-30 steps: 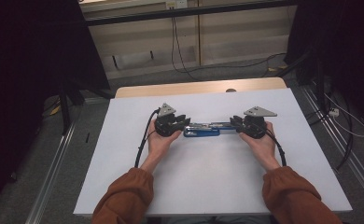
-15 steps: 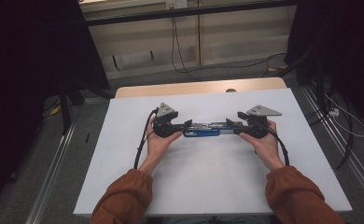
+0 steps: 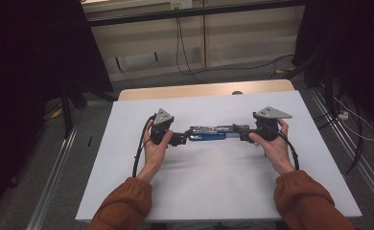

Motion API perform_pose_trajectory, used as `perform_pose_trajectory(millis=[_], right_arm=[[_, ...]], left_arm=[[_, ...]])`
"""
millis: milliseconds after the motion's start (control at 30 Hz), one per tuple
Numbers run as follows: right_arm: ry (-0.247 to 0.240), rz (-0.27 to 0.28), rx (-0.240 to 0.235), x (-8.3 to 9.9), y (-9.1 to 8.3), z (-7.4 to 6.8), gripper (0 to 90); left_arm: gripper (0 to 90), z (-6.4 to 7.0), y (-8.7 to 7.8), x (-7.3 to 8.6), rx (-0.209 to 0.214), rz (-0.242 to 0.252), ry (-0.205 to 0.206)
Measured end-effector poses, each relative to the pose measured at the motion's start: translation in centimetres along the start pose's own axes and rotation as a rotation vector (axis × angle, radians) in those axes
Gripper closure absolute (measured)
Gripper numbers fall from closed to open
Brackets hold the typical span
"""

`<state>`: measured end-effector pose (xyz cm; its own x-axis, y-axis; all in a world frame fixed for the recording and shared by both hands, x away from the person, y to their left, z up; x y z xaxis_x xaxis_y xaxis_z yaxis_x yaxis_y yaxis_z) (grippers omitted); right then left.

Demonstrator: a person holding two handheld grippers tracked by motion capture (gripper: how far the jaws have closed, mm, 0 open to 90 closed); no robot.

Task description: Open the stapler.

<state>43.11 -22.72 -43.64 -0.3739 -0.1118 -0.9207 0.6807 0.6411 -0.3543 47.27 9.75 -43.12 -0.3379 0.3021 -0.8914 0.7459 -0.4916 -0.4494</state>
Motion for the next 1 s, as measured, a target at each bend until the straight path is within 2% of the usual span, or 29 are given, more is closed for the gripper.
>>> perform_pose_trajectory(millis=[67,167,200,300,500,733,833,933,1000], right_arm=[[-0.002,0.004,0.001,-0.1,-0.1,0.0,5.2],[0.005,0.011,-0.01,-0.2,-0.6,-0.2,5.4],[0.004,0.008,-0.014,-0.2,-0.8,-0.3,5.5],[-0.004,0.004,-0.013,-0.1,-1.0,-0.4,5.6],[-0.011,0.008,-0.009,0.0,-2.4,-0.4,6.1],[-0.012,-0.013,0.003,0.7,-3.4,-0.3,6.4],[-0.01,-0.018,0.003,1.0,-3.7,-0.3,6.4],[-0.009,-0.023,0.002,1.2,-3.9,-0.3,6.5],[-0.007,-0.025,-0.001,1.3,-4.0,-0.3,6.7]], left_arm=[[4.3,-0.1,-0.4,0.2,-0.017,-0.007,0.001],[4.3,-0.4,-0.9,0.3,-0.034,-0.012,-0.018],[4.3,-0.6,-1.4,0.5,-0.03,-0.011,-0.035],[4.3,-0.7,-1.7,0.6,-0.026,-0.007,-0.041],[4.3,-1.0,-3.0,1.3,-0.034,-0.011,-0.02],[4.3,-1.4,-5.0,2.1,-0.054,0.011,-0.037],[4.3,-1.5,-5.8,2.5,-0.06,0.004,-0.036],[4.3,-1.4,-6.6,2.9,-0.085,0.022,-0.033],[4.2,-1.4,-7.0,2.9,-0.074,0.023,-0.039]])
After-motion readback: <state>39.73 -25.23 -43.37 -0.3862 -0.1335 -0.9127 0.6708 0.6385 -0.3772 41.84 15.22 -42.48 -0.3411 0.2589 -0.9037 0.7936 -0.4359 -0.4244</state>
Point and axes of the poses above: each handheld gripper's, and its own axes: y roughly forward along the jaws, x roughly out of its underside, z roughly to its right, the point moved 2 cm from there along y, roughly forward along the jaws, and after that the axes turned 14 degrees about -x, right-handed, at the moved point
